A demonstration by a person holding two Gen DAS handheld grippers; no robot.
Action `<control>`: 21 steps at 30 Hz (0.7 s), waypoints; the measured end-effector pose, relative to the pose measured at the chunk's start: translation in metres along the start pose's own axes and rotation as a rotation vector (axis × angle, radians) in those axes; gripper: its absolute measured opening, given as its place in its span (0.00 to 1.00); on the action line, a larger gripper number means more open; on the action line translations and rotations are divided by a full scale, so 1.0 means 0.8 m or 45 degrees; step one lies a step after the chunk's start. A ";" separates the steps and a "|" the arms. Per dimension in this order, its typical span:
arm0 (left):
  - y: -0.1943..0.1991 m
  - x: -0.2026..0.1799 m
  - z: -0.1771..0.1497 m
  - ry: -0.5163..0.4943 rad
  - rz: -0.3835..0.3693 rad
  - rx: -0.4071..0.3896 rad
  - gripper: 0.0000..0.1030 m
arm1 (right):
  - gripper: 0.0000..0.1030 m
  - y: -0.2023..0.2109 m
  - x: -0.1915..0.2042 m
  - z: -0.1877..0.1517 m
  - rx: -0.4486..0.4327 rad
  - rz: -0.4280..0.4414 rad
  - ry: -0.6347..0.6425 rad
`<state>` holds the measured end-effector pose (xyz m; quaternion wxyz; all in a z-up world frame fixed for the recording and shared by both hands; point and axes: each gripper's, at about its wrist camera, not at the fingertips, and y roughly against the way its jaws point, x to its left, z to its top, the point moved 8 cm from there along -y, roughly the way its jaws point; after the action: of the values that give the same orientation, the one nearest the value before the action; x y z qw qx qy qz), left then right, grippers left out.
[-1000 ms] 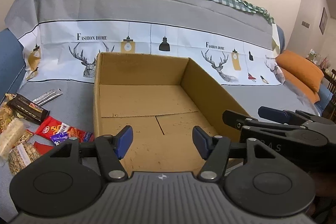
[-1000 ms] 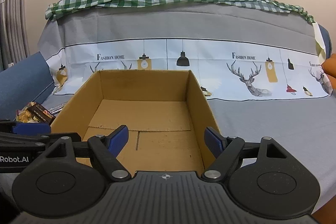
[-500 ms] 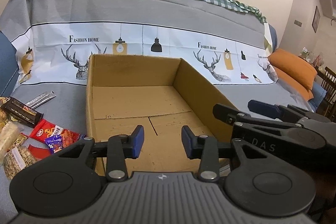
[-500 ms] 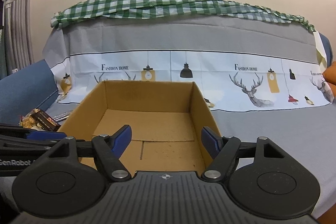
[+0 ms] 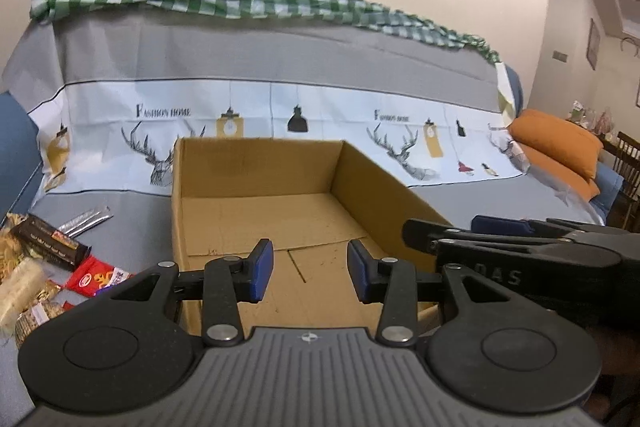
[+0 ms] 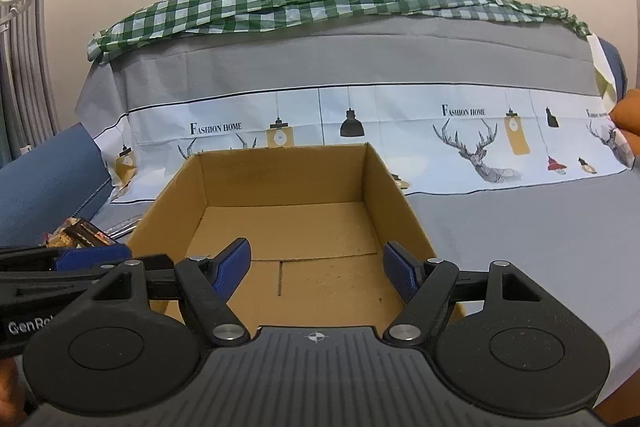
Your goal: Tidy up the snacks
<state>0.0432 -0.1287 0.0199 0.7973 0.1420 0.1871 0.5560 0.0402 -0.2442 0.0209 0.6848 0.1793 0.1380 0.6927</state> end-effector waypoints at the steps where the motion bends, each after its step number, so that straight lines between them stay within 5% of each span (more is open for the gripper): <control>1: 0.003 -0.001 0.000 0.001 -0.013 0.001 0.44 | 0.73 0.001 0.001 0.000 0.002 0.000 -0.005; 10: 0.031 0.025 -0.006 -0.036 -0.006 0.021 0.43 | 0.76 0.014 0.018 0.000 -0.009 -0.015 -0.041; 13: 0.046 0.039 -0.005 -0.022 -0.023 0.024 0.29 | 0.74 0.021 0.033 0.006 -0.030 0.021 -0.053; 16: 0.057 0.058 0.002 -0.004 -0.054 0.043 0.16 | 0.57 0.024 0.057 0.012 -0.043 0.065 -0.054; 19: 0.067 0.084 0.020 -0.057 -0.041 0.040 0.15 | 0.38 0.025 0.083 0.021 -0.054 0.146 -0.081; 21: 0.070 0.107 0.032 -0.085 -0.045 0.061 0.15 | 0.35 0.025 0.105 0.026 -0.061 0.216 -0.092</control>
<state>0.0351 -0.0293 0.0549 0.8092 0.1761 0.1761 0.5321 0.0316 -0.1619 0.0535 0.6323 0.1988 0.0810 0.7444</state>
